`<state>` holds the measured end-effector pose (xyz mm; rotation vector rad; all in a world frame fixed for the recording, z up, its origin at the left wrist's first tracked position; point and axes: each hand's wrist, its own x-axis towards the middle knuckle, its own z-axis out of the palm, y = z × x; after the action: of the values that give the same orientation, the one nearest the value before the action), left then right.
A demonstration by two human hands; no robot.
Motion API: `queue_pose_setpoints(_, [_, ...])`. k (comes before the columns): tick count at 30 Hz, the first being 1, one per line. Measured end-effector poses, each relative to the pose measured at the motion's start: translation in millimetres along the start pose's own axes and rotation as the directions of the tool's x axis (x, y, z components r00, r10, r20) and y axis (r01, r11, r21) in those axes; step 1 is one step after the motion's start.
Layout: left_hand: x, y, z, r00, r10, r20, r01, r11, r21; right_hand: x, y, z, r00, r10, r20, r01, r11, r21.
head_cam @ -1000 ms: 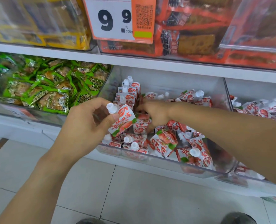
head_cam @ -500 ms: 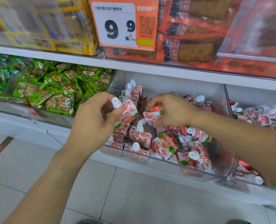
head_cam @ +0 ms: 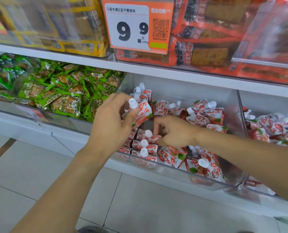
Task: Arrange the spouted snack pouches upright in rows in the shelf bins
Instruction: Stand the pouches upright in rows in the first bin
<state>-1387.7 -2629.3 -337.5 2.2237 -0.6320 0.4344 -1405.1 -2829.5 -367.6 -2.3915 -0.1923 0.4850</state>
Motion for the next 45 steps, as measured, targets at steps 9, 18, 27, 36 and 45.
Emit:
queue_pose_setpoints(9, [5,5,38,0.976,0.053,0.21,-0.063,0.997,0.041,-13,4,-38,0.979,0.062,-0.192,-0.076,0.995,-0.07])
queue_pose_setpoints(18, [3,-5,40,0.859,0.023,0.511,-0.042,0.999,0.025,1,13,-19,0.992,-0.038,0.121,0.054,0.989,-0.138])
queue_pose_setpoints(27, [1,-11,44,0.846,-0.01,0.533,-0.028,0.998,0.063,42,27,-65,0.991,0.02,-0.132,-0.088,0.839,-0.538])
queue_pose_setpoints(36, [3,-11,48,0.856,0.006,0.517,-0.055,0.995,0.081,52,26,-65,0.955,-0.162,-0.249,-0.014,0.812,-0.583])
queue_pose_setpoints(45, [11,-8,48,0.956,-0.092,0.279,0.063,0.992,0.109,42,9,-42,0.992,-0.096,-0.087,0.075,0.971,-0.228])
